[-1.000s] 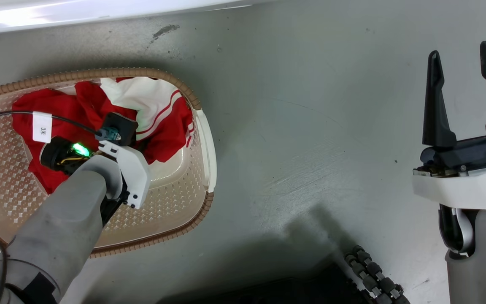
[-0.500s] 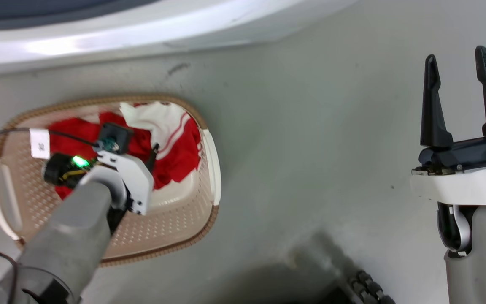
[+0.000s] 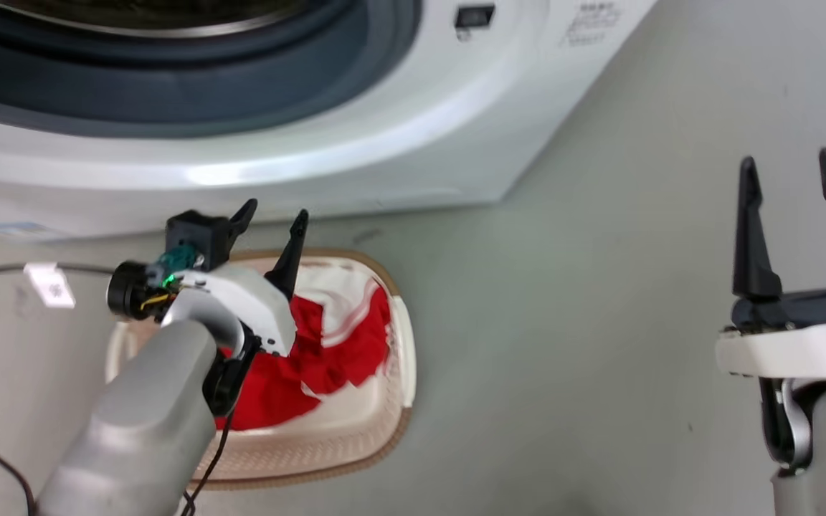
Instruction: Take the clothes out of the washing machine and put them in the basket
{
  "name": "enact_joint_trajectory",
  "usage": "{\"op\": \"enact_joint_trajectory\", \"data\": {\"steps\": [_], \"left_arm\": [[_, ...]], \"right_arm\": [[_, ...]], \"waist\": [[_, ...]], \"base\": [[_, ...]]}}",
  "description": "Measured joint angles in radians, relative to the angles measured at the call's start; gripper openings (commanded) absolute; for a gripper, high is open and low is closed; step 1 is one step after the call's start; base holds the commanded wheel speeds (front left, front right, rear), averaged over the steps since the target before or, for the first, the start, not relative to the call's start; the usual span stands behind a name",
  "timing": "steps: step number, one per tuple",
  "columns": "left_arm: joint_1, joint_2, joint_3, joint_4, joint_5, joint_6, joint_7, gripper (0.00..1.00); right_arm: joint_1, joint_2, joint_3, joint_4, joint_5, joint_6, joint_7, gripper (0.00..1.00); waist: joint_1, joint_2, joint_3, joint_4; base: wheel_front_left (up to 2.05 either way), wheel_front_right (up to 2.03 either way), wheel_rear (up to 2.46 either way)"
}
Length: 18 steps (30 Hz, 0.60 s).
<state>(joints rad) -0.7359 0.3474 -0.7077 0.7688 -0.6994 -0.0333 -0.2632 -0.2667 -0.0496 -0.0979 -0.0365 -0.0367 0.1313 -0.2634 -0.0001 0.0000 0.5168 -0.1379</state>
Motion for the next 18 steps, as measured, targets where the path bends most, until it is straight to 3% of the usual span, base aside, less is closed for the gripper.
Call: {"op": "enact_joint_trajectory", "data": {"steps": [4,11,18], "left_arm": [[0.11,-0.009,0.171,-0.145,0.103,0.026,0.0,1.0],[0.307,-0.063,0.458,-0.357,0.236,-0.016,0.0,1.0],[0.461,-0.137,0.646,-0.55,0.41,-0.031,0.0,1.0]], "right_arm": [[0.028,-0.001,-0.012,0.005,-0.016,0.0,0.0,1.0],[0.068,0.0,-0.031,0.006,-0.025,0.0,0.0,1.0],[0.113,-0.001,-0.022,0.001,-0.025,0.0,0.0,1.0]], "waist": [[0.0,0.0,-0.079,0.034],[-0.0002,0.0,-0.203,0.086],[-0.0003,0.0,-0.298,0.119]], "base": [[0.0,0.0,0.0],[0.0,0.0,0.0],[0.0,0.0,0.0]]}}
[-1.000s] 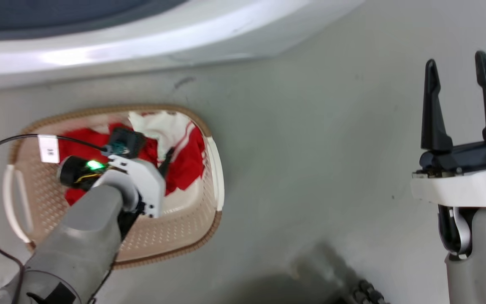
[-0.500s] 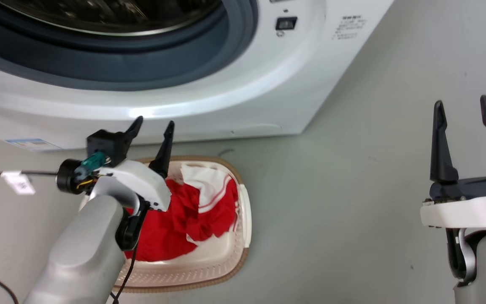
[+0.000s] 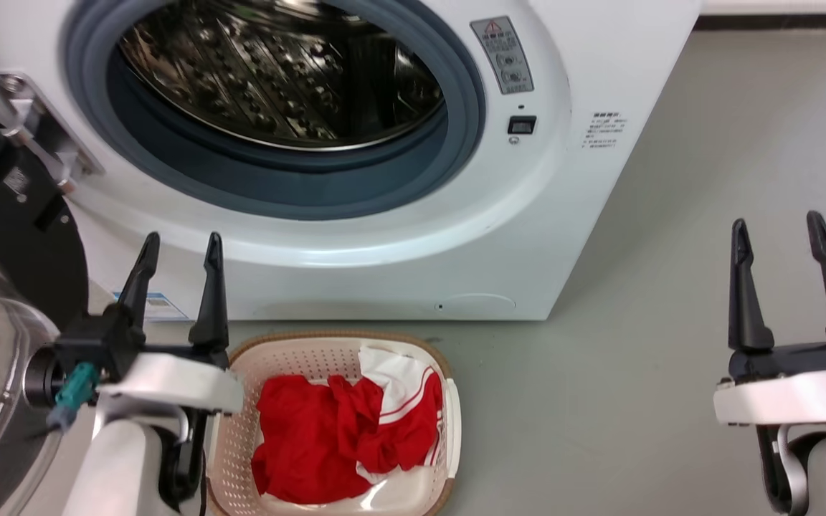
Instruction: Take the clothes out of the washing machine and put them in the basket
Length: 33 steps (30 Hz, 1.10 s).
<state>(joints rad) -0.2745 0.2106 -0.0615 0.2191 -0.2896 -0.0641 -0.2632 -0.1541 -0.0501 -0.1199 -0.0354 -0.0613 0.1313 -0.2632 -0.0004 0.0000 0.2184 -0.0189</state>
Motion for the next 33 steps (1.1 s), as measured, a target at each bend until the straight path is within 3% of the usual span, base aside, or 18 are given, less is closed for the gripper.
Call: {"op": "enact_joint_trajectory", "data": {"steps": [8,16,33], "left_arm": [[0.151,-0.077,0.089,-0.124,0.127,-0.015,0.0,1.0],[0.258,-0.124,0.111,-0.128,0.195,-0.017,0.0,1.0],[0.302,-0.15,0.128,-0.122,0.248,-0.014,0.0,1.0]], "right_arm": [[0.082,0.0,0.041,-0.004,0.014,0.0,0.0,1.0],[0.146,0.0,0.058,-0.002,0.035,0.0,0.0,1.0],[0.175,0.0,0.062,0.008,0.044,0.0,0.0,1.0]], "waist": [[0.0001,0.0,-0.077,-0.003],[0.0002,0.0,-0.123,-0.035],[0.0003,0.0,-0.148,-0.036]], "base": [[0.0,0.0,0.0],[0.0,0.0,0.0],[0.0,0.0,0.0]]}}
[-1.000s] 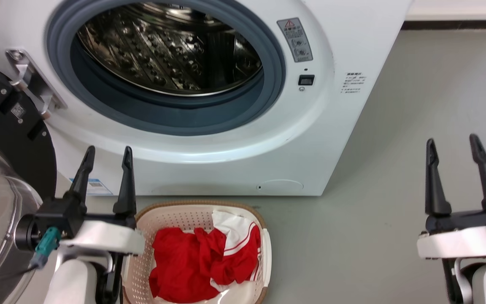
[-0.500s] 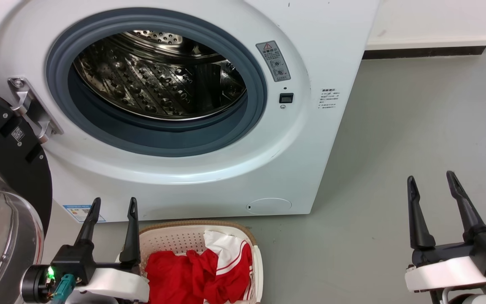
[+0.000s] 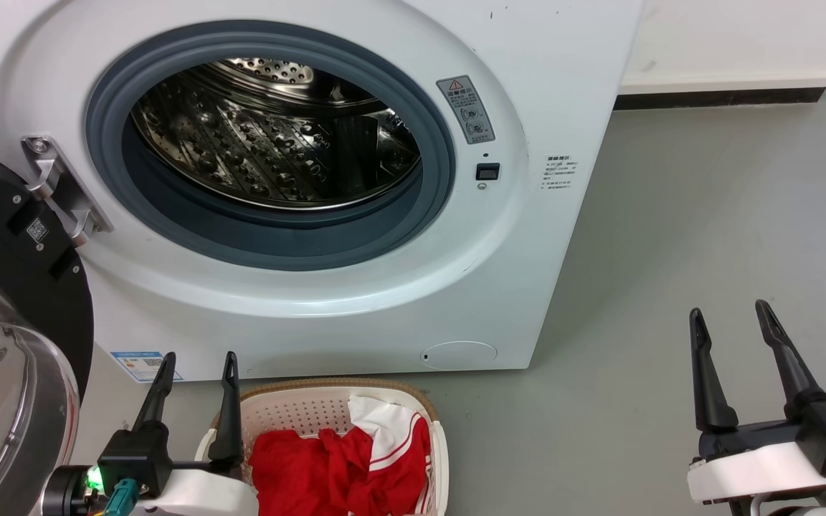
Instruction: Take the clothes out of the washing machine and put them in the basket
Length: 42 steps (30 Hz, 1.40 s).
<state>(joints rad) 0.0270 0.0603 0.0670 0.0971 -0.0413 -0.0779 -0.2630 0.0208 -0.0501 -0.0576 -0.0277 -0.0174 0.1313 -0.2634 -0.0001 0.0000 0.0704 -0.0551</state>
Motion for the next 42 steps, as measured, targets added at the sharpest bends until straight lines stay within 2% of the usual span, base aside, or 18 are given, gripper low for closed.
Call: {"op": "enact_joint_trajectory", "data": {"steps": [19,20,24,42], "left_arm": [[-0.016,-0.002,0.01,-0.005,0.02,0.004,0.0,1.0],[-0.014,-0.003,0.009,0.003,0.02,0.003,0.0,0.0],[0.002,-0.009,0.008,0.043,0.012,0.002,0.011,0.0],[-0.013,-0.01,0.017,0.07,-0.348,-0.007,0.096,0.0]], "right_arm": [[-0.012,0.0,-0.009,0.003,0.0,0.0,0.0,1.0],[-0.009,0.0,-0.008,0.009,0.0,0.0,0.0,0.0],[0.013,0.002,-0.003,0.043,0.007,0.0,0.002,0.0],[-0.001,-0.013,0.012,0.095,0.403,0.0,0.067,0.0]], "waist": [[0.0001,0.0,0.016,-0.001],[0.0001,0.0,0.016,-0.001],[0.0002,0.0,0.016,-0.001],[0.0002,0.0,0.003,0.007]], "base": [[0.0,0.0,0.0],[0.0,0.0,0.0],[0.0,0.0,0.0],[0.0,0.0,0.0]]}}
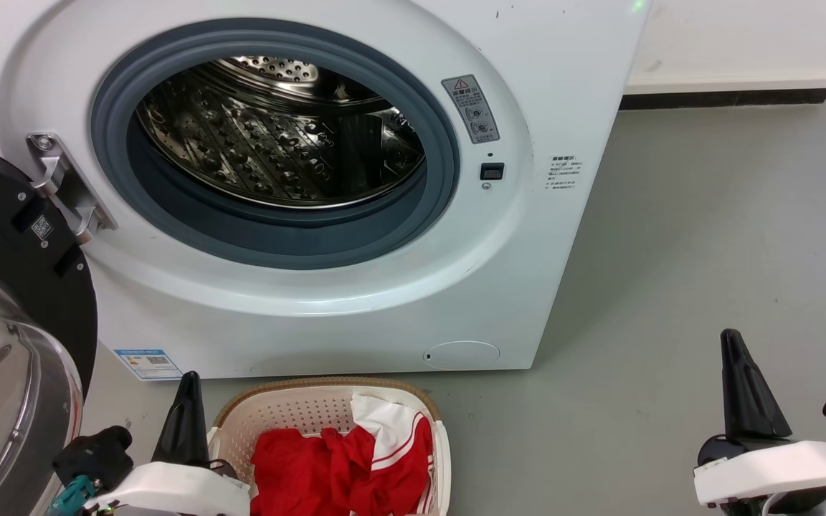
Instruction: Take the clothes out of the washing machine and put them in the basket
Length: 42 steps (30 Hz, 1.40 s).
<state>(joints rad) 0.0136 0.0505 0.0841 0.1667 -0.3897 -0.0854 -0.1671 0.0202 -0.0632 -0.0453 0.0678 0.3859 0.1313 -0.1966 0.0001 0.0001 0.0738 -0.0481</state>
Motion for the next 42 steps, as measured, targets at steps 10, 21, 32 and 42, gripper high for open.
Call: {"op": "enact_joint_trajectory", "data": {"steps": [10,21,32,42], "left_arm": [[-0.018,0.0,0.002,0.01,-0.174,-0.004,0.038,0.0],[-0.032,0.0,0.007,0.022,-0.346,-0.012,0.077,0.0],[-0.045,0.0,0.011,0.031,-0.496,-0.018,0.113,0.0],[-0.059,0.0,0.015,0.039,-0.621,-0.021,0.142,0.0]], "right_arm": [[-0.014,-0.007,0.005,0.025,0.186,0.0,0.032,0.0],[-0.031,-0.013,0.006,0.048,0.365,0.0,0.067,0.0],[-0.046,-0.016,0.005,0.069,0.523,0.0,0.101,0.0],[-0.06,-0.018,0.003,0.088,0.651,0.0,0.128,0.0]], "waist": [[0.0,0.0,-0.007,0.004],[0.0,0.0,-0.014,0.009],[0.0,0.0,-0.021,0.014],[0.0,0.0,-0.028,0.019]], "base": [[0.0,0.0,0.0],[0.0,0.0,0.0],[0.0,0.0,0.0],[0.0,0.0,0.0]]}}
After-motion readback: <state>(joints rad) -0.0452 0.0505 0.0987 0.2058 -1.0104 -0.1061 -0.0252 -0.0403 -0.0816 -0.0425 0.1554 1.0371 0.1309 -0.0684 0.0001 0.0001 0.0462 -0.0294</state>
